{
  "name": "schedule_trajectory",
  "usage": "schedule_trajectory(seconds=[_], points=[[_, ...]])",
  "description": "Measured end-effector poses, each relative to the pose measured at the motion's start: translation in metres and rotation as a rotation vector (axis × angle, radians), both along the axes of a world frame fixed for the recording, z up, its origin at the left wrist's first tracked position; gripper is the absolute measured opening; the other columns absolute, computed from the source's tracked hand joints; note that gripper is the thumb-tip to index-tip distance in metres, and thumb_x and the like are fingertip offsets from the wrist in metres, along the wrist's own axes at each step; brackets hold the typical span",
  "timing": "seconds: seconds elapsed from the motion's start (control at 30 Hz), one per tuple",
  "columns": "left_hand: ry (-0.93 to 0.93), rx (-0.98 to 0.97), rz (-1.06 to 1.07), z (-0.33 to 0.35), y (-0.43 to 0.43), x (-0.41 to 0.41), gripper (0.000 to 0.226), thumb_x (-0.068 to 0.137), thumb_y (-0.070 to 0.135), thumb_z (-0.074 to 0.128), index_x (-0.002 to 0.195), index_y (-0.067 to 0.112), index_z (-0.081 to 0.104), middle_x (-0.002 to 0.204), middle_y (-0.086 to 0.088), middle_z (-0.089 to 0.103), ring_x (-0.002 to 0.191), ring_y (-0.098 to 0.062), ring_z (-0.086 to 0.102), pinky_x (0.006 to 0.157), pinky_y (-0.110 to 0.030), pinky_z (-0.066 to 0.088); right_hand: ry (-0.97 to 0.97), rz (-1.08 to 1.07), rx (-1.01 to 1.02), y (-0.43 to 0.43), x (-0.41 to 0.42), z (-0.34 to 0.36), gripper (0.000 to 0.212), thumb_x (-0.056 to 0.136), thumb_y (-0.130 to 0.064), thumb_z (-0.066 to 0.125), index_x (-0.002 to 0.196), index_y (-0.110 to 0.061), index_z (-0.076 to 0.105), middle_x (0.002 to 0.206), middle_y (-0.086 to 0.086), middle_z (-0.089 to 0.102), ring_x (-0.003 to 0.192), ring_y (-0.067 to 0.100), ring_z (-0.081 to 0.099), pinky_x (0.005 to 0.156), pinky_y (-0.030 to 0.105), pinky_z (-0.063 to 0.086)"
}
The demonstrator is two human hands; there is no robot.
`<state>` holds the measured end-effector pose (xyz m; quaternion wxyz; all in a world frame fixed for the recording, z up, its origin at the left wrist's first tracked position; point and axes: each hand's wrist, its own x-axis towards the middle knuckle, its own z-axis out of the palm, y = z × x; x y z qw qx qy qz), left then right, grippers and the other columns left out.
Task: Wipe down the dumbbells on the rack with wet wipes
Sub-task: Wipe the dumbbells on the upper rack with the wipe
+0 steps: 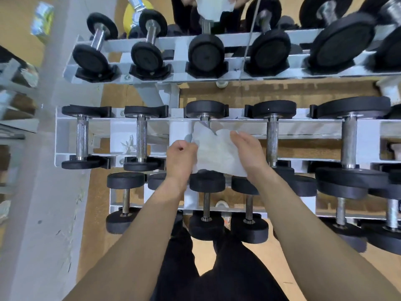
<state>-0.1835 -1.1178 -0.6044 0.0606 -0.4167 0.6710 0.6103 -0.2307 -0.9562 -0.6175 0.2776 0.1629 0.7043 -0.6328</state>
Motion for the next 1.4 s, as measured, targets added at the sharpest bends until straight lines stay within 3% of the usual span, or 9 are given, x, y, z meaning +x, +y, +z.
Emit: schedule_trajectory(seconds=[0.07, 0.13, 0.27, 0.4, 0.57, 0.8, 1.0, 1.3, 1.4], points=[[-0.016, 0.035, 0.063, 0.007, 0.009, 0.003, 0.022, 0.087, 0.007, 0.059, 0.078, 0.02, 0.043, 0.071, -0.003, 0.044, 0.059, -0.019, 0.042, 0.055, -0.027, 0.048, -0.017, -0.019, -0.03, 0.007, 0.009, 0.006, 0.032, 0.104, -0.042, 0.048, 0.119, -0.022, 0.069, 0.125, -0.002, 0.066, 0.118, 0.019, 0.061, 0.105, 0.04, 0.046], [-0.011, 0.052, 0.106, 0.011, 0.016, 0.008, 0.02, 0.091, 0.003, 0.056, 0.089, 0.02, 0.045, 0.082, -0.007, 0.051, 0.059, -0.019, 0.044, 0.049, -0.017, 0.043, -0.005, -0.051, 0.001, 0.009, 0.016, 0.011, 0.03, 0.107, -0.04, 0.044, 0.106, -0.023, 0.069, 0.114, 0.0, 0.069, 0.108, 0.021, 0.063, 0.098, 0.039, 0.048], [-0.043, 0.062, 0.181, 0.017, 0.022, 0.017, 0.022, 0.094, 0.003, 0.056, 0.103, 0.021, 0.045, 0.087, -0.006, 0.056, 0.066, -0.02, 0.051, 0.056, -0.027, 0.042, 0.039, -0.154, 0.121, 0.008, 0.022, 0.013, 0.045, 0.104, -0.038, 0.043, 0.101, 0.003, 0.059, 0.102, 0.035, 0.056, 0.086, 0.046, 0.054, 0.079, 0.037, 0.047], [-0.08, 0.091, 0.185, 0.02, 0.015, 0.028, 0.025, 0.097, 0.014, 0.058, 0.117, 0.018, 0.044, 0.089, -0.005, 0.057, 0.071, -0.016, 0.052, 0.059, -0.025, 0.042, 0.063, -0.114, 0.175, -0.003, 0.026, 0.028, 0.036, 0.108, -0.03, 0.041, 0.096, -0.004, 0.063, 0.082, 0.011, 0.049, 0.078, 0.019, 0.045, 0.07, 0.03, 0.036], [-0.057, 0.152, 0.162, 0.007, 0.002, 0.035, 0.019, 0.092, 0.02, 0.072, 0.08, 0.02, 0.057, 0.088, -0.005, 0.063, 0.085, -0.025, 0.06, 0.081, -0.032, 0.052, 0.086, -0.172, 0.223, -0.014, 0.035, 0.036, 0.037, 0.108, -0.03, 0.042, 0.084, -0.008, 0.059, 0.082, 0.01, 0.051, 0.076, 0.019, 0.047, 0.071, 0.032, 0.038], [0.009, 0.032, 0.019, 0.0, 0.016, 0.018, 0.021, 0.098, 0.01, 0.054, 0.114, 0.023, 0.051, 0.11, -0.002, 0.061, 0.096, -0.022, 0.062, 0.068, -0.025, 0.046, 0.163, -0.297, 0.417, 0.021, 0.035, 0.044, 0.044, 0.107, -0.026, 0.044, 0.064, -0.019, 0.04, 0.062, -0.004, 0.037, 0.058, 0.012, 0.034, 0.057, 0.024, 0.034], [0.066, -0.059, -0.17, 0.0, 0.066, -0.013, 0.023, 0.103, 0.013, 0.052, 0.123, 0.025, 0.05, 0.109, 0.005, 0.057, 0.103, -0.017, 0.058, 0.096, -0.035, 0.054, 0.257, -0.17, 0.605, 0.08, 0.004, 0.039, 0.034, 0.109, -0.026, 0.039, 0.077, -0.018, 0.049, 0.073, -0.002, 0.048, 0.067, 0.012, 0.042, 0.071, 0.028, 0.032], [-0.041, -0.177, -0.193, -0.051, 0.126, -0.07, 0.02, 0.101, 0.012, 0.052, 0.118, 0.021, 0.055, 0.093, 0.007, 0.061, 0.097, -0.02, 0.064, 0.083, -0.032, 0.051, 0.286, -0.053, 0.674, 0.146, -0.053, -0.034, 0.029, 0.11, -0.028, 0.032, 0.092, -0.009, 0.045, 0.077, 0.002, 0.047, 0.069, 0.019, 0.043, 0.066, 0.034, 0.032], [-0.121, -0.221, -0.216, -0.072, 0.138, -0.08, 0.026, 0.1, 0.015, 0.051, 0.126, 0.015, 0.055, 0.099, 0.001, 0.065, 0.1, -0.024, 0.066, 0.087, -0.036, 0.054, 0.199, -0.018, 0.677, 0.158, -0.062, -0.062, 0.031, 0.109, -0.031, 0.034, 0.114, -0.007, 0.053, 0.098, 0.014, 0.063, 0.093, 0.033, 0.057, 0.074, 0.035, 0.035]])
